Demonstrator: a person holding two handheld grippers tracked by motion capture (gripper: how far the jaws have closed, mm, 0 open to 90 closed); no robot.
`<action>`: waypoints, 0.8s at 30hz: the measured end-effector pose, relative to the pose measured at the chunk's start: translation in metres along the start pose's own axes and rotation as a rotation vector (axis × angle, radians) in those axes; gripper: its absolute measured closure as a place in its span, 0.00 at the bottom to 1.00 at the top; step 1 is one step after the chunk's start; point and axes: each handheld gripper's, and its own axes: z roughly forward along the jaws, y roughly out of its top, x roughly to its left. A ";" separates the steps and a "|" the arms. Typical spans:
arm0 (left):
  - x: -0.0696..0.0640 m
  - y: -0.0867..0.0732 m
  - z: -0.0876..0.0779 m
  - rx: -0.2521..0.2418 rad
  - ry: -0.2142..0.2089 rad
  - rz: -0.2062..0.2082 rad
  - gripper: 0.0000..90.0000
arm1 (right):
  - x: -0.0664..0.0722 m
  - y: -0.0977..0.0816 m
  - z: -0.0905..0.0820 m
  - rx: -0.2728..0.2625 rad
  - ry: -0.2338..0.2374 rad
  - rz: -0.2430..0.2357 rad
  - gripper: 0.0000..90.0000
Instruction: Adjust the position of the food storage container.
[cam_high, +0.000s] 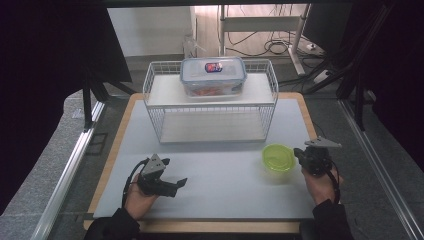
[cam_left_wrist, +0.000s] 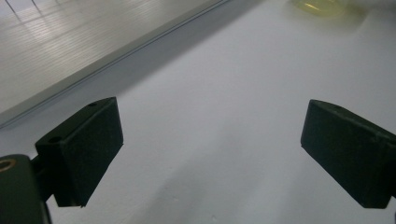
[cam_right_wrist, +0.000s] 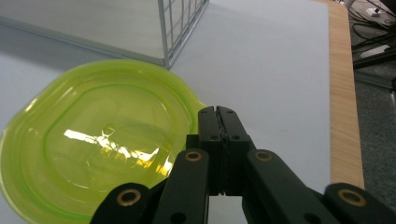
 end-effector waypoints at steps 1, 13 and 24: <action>0.000 0.000 0.000 0.000 0.000 0.000 0.06 | 0.000 0.000 0.000 0.000 0.000 0.000 1.00; -0.003 -0.001 0.004 0.020 -0.005 0.016 0.06 | 0.002 -0.004 0.008 0.048 0.011 -0.004 0.99; -0.004 -0.001 0.006 0.030 -0.010 0.022 0.06 | 0.007 -0.004 0.012 0.058 0.044 0.002 0.99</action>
